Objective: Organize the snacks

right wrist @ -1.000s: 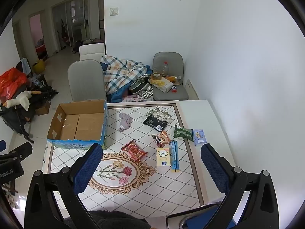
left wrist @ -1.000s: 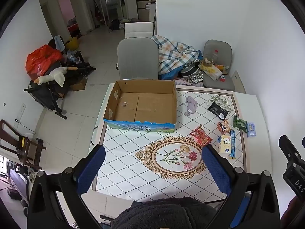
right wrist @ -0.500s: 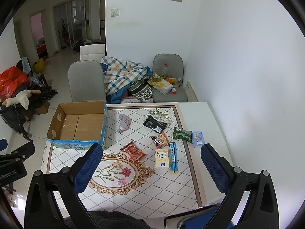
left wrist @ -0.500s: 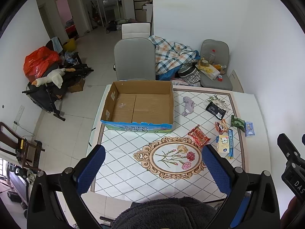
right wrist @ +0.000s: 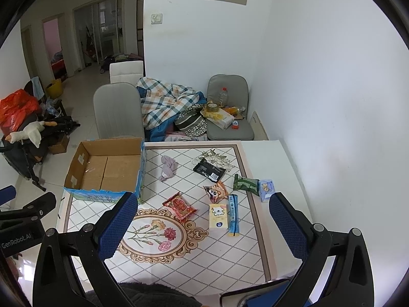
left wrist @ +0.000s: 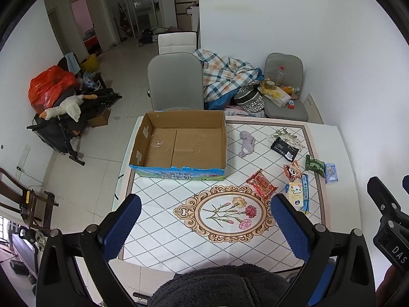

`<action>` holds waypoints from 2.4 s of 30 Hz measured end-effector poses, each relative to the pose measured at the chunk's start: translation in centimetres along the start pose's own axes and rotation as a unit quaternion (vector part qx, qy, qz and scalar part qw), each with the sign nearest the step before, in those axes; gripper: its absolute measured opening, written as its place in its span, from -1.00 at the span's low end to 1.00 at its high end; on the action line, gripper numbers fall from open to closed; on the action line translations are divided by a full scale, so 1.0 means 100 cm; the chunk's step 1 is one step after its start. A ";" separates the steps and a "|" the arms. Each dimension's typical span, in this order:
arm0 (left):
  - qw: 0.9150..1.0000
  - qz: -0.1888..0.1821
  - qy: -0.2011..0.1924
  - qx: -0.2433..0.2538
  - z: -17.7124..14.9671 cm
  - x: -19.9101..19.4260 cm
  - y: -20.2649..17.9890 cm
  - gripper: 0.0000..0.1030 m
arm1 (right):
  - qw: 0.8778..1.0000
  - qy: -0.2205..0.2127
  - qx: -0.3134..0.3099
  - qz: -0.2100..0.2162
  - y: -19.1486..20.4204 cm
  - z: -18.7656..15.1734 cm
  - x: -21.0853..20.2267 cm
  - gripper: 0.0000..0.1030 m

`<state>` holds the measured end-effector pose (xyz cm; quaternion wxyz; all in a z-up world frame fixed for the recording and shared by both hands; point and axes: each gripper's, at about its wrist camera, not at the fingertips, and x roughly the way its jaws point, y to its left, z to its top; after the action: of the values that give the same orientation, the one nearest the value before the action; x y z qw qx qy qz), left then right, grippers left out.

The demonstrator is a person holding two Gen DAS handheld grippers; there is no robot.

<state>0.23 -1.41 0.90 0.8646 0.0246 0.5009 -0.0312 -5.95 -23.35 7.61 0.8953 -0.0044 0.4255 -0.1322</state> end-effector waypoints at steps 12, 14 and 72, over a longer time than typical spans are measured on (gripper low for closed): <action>1.000 0.001 -0.001 0.001 0.002 0.000 -0.003 1.00 | 1.000 -0.003 0.001 0.004 0.000 0.002 0.005 1.00; 1.000 0.001 -0.001 0.001 0.001 -0.001 -0.003 1.00 | 1.000 -0.002 0.002 0.006 0.000 0.001 0.007 1.00; 0.976 -0.090 0.188 0.061 0.046 0.232 -0.120 1.00 | 0.979 0.178 0.101 -0.019 -0.118 -0.050 0.224 1.00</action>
<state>14.79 -14.41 -17.10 0.7454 0.0374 0.6519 -0.1343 0.99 -39.65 -11.23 0.7986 0.1020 0.5619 -0.1900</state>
